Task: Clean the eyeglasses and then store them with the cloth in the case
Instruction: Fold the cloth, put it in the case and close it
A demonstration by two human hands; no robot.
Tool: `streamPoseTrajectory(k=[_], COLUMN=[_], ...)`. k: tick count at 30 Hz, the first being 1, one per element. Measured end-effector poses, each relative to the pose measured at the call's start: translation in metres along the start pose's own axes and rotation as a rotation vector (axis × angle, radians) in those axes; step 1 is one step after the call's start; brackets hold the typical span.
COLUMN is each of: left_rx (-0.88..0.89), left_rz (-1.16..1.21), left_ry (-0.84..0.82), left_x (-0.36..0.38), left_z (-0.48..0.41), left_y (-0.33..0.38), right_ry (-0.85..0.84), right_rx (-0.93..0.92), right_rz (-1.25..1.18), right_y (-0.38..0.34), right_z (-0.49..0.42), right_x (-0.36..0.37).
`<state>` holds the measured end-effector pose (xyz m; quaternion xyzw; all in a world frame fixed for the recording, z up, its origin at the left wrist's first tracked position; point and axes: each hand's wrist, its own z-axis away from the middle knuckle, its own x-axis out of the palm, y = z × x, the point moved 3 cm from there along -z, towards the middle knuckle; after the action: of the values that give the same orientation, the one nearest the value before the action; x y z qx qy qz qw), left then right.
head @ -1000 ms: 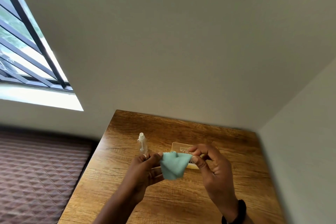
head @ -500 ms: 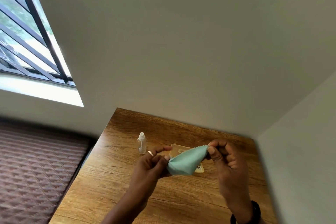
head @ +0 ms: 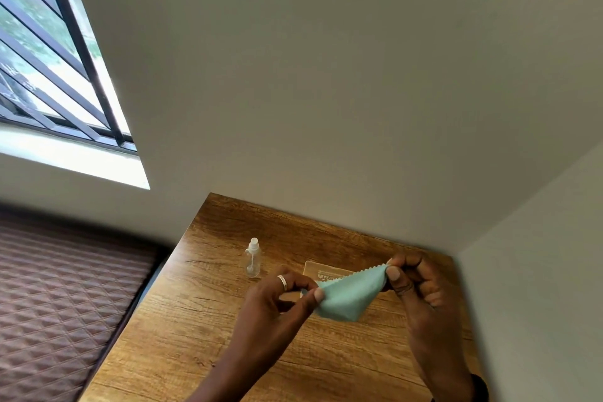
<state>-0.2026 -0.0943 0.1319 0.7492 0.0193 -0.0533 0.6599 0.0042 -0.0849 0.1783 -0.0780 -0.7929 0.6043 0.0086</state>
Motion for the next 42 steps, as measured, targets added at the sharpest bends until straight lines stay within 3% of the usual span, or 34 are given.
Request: streamPoseTrajectory(k=[4, 9, 15, 21, 27, 30, 36, 42], left_rx=[0.148, 0.318, 0.128, 0.004, -0.141, -0.167, -0.252, -0.172], left_rz=[-0.209, -0.241, -0.237, -0.332, -0.379, -0.366, -0.470, -0.669], left_ry=[0.081, -0.003, -0.049, -0.232, -0.253, -0.253, -0.273, -0.385], left_x=[-0.011, -0.025, -0.037, -0.052, -0.058, -0.060, -0.049, -0.023], left_z=[0.002, 0.013, 0.038, 0.058, 0.073, 0.073, 0.038, -0.015], left_y=[0.008, 0.016, -0.010, -0.037, -0.057, -0.064, -0.115, -0.164], right_ry=[-0.044, -0.101, -0.151, -0.166, -0.187, -0.212, -0.228, -0.183], right_rx=[0.008, 0.048, 0.163, 0.311, 0.496, 0.609, 0.659, 0.666], right_rz=[0.018, 0.078, 0.079, 0.063, 0.086, 0.123, 0.349, 0.523], right_y=[-0.008, -0.006, 0.009, 0.030, 0.047, 0.059, 0.117, 0.200], right_z=[0.003, 0.014, 0.037, 0.066, 0.100, 0.113, 0.097, 0.064], right_x=[-0.008, -0.017, -0.016, -0.015, -0.013, -0.012, -0.011, -0.004])
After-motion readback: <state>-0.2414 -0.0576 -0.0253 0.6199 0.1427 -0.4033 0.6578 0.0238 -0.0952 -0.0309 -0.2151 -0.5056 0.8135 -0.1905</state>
